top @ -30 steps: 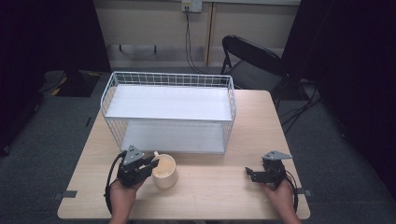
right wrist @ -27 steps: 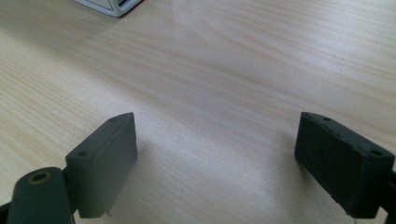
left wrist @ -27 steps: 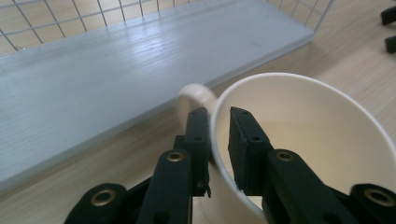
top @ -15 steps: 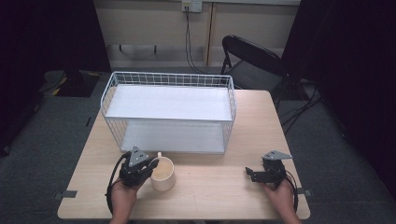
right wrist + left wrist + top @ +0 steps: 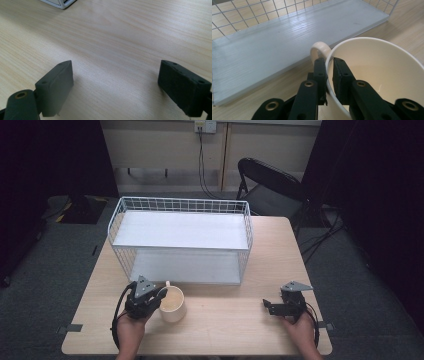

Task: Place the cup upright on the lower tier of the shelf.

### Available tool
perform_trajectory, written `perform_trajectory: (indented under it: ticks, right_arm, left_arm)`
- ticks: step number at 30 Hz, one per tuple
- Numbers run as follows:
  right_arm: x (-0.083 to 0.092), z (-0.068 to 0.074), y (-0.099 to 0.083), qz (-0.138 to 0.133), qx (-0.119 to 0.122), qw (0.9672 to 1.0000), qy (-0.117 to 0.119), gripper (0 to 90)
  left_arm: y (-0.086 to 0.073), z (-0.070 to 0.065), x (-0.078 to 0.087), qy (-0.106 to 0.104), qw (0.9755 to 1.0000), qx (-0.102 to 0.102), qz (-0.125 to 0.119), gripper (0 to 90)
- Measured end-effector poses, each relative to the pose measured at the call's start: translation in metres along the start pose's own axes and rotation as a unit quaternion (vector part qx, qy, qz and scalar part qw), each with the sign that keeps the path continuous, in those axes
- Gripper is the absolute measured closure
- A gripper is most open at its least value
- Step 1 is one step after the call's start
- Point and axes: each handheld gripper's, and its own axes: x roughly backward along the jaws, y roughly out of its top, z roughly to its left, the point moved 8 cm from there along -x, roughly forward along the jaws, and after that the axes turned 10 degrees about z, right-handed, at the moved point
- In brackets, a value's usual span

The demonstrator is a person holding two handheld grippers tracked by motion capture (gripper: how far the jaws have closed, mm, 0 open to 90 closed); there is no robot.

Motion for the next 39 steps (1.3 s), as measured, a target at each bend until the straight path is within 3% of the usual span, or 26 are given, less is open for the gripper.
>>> perform_trajectory:
  ticks: [6, 17, 28, 39]
  right_arm:
    - [0.0, 0.0, 0.0, 0.0, 0.0, 1.0, 0.0, 12.4]
    - [0.0, 0.0, 0.0, 0.0, 0.0, 1.0, 0.0, 12.4]
    - [0.0, 0.0, 0.0, 0.0, 0.0, 1.0, 0.0, 12.4]
    - [0.0, 0.0, 0.0, 0.0, 0.0, 1.0, 0.0, 12.4]
  left_arm:
    - [0.002, 0.005, 0.004, 0.003, 0.9998, 0.016, -0.012, 81.7]
    - [0.003, 0.01, 0.006, 0.016, 0.9997, 0.018, -0.01, 81.7]
    - [0.007, 0.017, 0.012, 0.034, 0.9986, 0.03, -0.026, 81.7]
    - [0.014, 0.02, 0.005, 0.04, 0.9977, 0.046, -0.03, 81.8]
